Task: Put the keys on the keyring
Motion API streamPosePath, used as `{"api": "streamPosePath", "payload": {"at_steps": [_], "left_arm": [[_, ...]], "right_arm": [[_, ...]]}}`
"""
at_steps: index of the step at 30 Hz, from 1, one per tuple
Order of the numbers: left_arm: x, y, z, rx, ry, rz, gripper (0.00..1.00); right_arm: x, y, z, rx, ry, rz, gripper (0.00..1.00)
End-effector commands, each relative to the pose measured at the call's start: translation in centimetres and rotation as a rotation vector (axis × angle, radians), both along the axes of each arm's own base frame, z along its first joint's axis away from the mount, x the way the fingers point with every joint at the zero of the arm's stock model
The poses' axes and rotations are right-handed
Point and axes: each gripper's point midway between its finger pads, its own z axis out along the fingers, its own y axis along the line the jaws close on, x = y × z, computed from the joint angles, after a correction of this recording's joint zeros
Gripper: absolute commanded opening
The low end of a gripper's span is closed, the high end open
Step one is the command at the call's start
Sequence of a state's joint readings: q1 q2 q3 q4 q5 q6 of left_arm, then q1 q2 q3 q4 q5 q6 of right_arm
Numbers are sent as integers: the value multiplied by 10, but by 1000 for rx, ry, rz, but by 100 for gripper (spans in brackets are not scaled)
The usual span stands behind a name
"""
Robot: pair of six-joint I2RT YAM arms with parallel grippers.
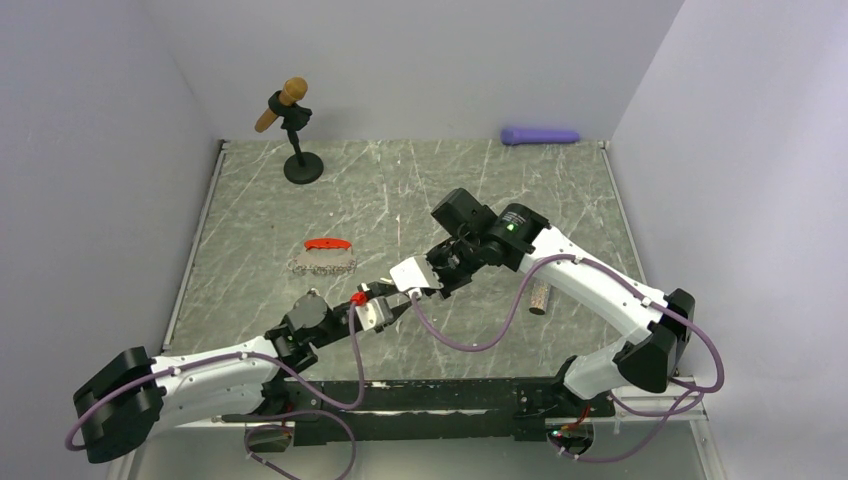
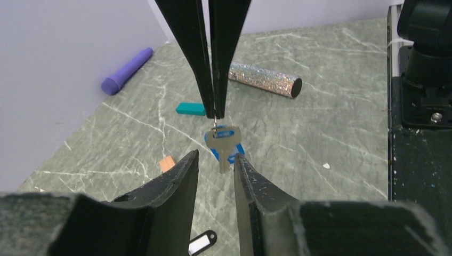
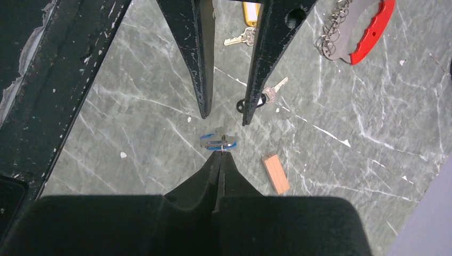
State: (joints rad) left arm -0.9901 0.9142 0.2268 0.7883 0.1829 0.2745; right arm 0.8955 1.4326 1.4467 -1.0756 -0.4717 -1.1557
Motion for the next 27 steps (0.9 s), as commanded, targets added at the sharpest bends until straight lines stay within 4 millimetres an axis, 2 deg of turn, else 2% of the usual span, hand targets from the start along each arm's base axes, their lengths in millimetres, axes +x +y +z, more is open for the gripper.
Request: {"api": "streamPosePath", "payload": {"at_steps": [1, 9, 27], "left_arm": [[2, -1, 43, -135, -54, 14, 36], [-2, -2, 50, -188, -61, -9, 34], [-9, -6, 42, -179, -37, -51, 26]], "right_arm": [[1, 3, 10, 15, -11, -14, 0], [0, 13, 17, 62, 21, -32, 0], [1, 17, 24, 97, 36, -53, 0]]}}
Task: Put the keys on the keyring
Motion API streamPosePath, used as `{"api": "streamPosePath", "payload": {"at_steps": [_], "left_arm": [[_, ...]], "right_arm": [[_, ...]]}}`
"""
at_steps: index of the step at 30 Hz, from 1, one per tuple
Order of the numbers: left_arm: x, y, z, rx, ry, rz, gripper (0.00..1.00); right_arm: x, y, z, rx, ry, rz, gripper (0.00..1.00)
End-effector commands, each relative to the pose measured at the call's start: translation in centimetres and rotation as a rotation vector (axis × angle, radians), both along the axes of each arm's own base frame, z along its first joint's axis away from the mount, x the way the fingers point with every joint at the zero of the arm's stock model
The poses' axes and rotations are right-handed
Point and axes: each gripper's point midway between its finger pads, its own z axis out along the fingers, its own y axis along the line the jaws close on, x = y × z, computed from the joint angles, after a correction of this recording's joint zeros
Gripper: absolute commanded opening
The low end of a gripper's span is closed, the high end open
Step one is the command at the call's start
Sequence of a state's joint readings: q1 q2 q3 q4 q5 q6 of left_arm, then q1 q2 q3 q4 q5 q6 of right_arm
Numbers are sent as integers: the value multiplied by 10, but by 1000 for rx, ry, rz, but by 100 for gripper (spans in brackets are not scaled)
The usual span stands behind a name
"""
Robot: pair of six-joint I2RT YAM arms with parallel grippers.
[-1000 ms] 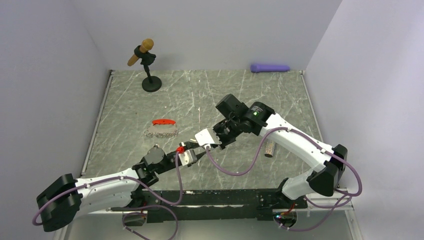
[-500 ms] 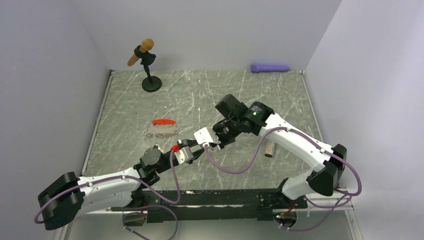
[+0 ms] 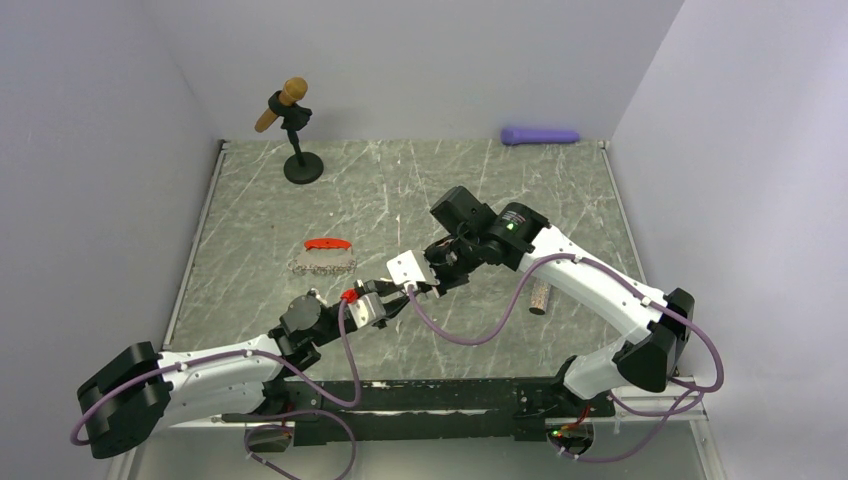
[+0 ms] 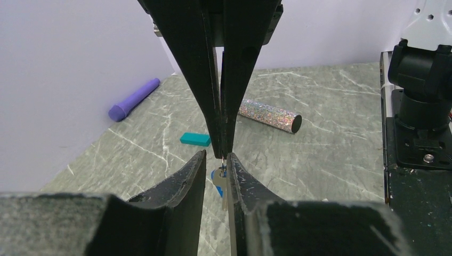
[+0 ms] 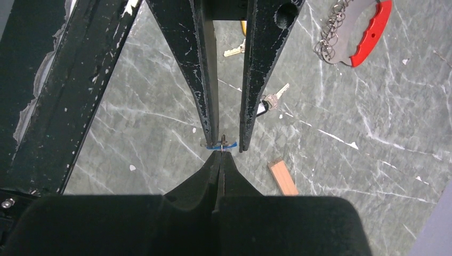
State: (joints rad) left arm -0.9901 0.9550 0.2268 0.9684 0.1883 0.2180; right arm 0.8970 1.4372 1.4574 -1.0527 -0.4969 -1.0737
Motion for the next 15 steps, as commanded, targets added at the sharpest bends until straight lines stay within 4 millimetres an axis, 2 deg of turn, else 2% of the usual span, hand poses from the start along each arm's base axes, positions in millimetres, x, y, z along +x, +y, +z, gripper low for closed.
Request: {"api": "streamPosePath", "payload": {"at_steps": [1, 15], "left_arm": [[-7, -1, 10, -40, -14, -36, 25], [-7, -3, 4, -20, -4, -37, 18]], "right_arm": [[4, 10, 19, 69, -15, -6, 0], [4, 10, 21, 77, -9, -13, 0]]}}
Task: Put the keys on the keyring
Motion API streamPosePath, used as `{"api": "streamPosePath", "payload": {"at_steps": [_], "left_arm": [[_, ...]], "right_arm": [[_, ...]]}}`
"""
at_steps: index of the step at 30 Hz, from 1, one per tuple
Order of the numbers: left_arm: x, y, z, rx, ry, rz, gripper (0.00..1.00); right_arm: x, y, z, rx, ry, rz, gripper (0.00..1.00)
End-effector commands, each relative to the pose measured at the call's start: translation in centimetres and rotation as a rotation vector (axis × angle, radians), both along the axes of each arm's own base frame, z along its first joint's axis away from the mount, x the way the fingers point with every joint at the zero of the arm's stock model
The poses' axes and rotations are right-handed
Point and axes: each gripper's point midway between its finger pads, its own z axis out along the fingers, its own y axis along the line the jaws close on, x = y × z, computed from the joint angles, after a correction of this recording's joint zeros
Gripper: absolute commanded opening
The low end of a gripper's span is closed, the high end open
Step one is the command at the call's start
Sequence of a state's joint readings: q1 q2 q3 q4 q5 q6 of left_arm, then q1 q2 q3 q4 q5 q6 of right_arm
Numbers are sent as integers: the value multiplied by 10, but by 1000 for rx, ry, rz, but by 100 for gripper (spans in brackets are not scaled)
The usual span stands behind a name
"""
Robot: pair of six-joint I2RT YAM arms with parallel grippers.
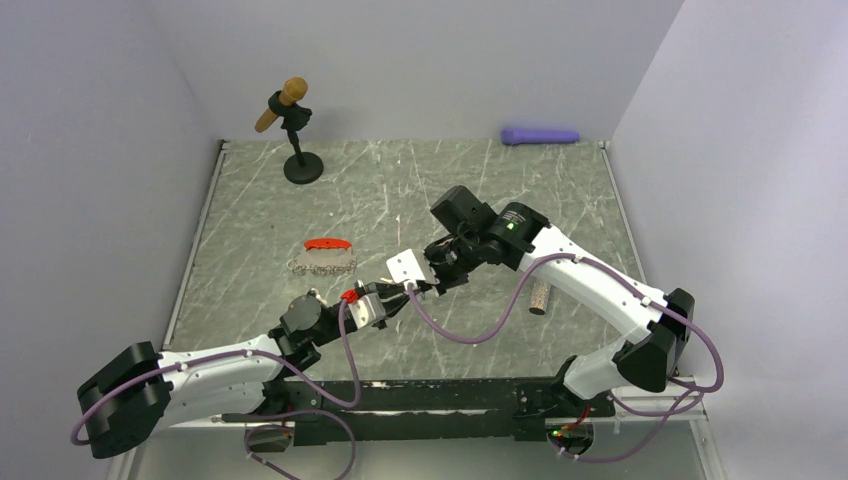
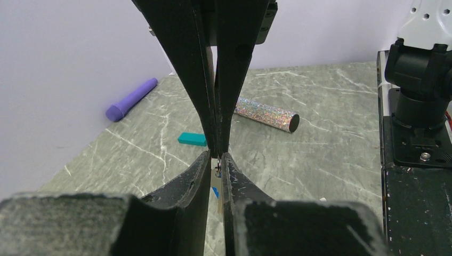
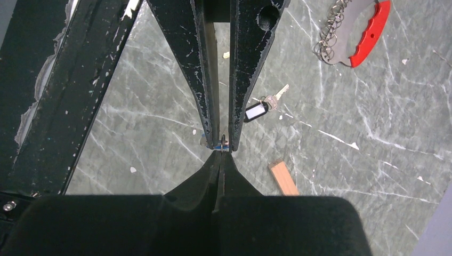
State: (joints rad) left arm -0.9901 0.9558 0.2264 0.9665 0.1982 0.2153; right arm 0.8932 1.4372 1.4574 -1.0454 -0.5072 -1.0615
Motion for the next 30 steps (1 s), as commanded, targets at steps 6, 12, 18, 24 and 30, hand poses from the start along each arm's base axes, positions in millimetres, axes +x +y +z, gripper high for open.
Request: {"api": "streamPosePath", "payload": {"at_steps": [6, 12, 18, 24, 30], "left_arm": [[-3, 0, 3, -23, -2, -11, 21], [-3, 0, 3, -20, -3, -10, 18], [-3, 0, 5, -24, -5, -10, 11], [-3, -1, 4, -23, 4, -11, 0], [0, 18, 12, -140, 19, 54, 0]], "right_arm": [[3, 8, 21, 70, -19, -9, 0], [2, 8, 21, 74, -15, -7, 0], [2, 9, 22, 78, -13, -9, 0], [2, 11, 25, 92, -3, -16, 0], [1, 10, 31, 124, 22, -46, 28]]}}
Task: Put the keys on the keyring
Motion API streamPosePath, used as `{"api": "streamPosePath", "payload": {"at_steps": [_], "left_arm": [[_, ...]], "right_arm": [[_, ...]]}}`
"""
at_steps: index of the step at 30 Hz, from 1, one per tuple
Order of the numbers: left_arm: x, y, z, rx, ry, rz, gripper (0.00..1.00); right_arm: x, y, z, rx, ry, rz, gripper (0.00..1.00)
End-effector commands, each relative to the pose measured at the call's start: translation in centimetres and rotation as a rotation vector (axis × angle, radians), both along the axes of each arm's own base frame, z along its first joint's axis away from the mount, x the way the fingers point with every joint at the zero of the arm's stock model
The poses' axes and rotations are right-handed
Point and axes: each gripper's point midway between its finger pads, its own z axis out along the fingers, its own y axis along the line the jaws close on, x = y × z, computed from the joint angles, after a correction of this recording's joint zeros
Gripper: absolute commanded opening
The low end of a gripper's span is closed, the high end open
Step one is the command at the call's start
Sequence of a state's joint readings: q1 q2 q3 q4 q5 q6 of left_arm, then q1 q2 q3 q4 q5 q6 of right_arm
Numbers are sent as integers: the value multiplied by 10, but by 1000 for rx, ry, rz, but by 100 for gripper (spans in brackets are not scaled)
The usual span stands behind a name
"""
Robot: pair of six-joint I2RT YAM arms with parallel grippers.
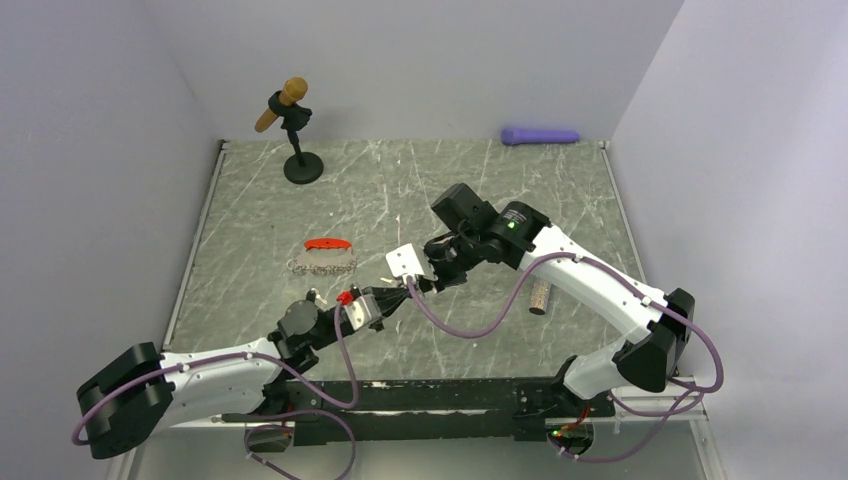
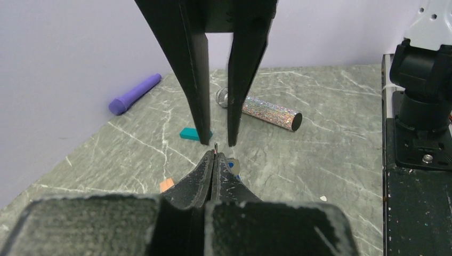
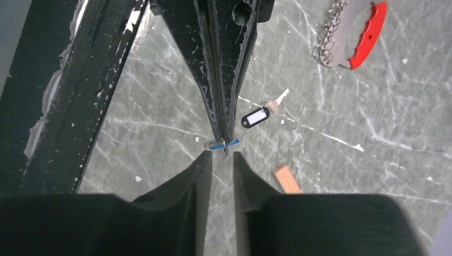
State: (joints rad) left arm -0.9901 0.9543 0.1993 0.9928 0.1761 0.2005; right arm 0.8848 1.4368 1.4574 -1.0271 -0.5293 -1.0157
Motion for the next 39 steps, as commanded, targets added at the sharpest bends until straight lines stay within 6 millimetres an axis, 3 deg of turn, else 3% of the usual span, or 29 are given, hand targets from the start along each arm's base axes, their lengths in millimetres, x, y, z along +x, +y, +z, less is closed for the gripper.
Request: {"api": "streamPosePath", "payload": {"at_steps": [1, 4, 9, 17, 22, 39], "left_arm": [[-1, 18, 21, -161, 0, 46, 0], [-5, 29, 31, -240, -12, 54, 0], [-18, 45, 58, -389, -59, 25, 0], [-33, 40, 90, -487, -107, -77, 0], [-33, 36, 98, -494, -130, -88, 0], [-32, 34, 104, -497, -146, -84, 0]], "right_arm": [[2, 7, 31, 114, -5, -25, 34], [5, 5, 43, 178, 34, -46, 46], [9, 1, 68, 349, 104, -26, 47], [-5, 9, 81, 445, 183, 38, 32], [-8, 15, 84, 468, 233, 34, 26], [-19, 18, 73, 451, 281, 57, 23]]}}
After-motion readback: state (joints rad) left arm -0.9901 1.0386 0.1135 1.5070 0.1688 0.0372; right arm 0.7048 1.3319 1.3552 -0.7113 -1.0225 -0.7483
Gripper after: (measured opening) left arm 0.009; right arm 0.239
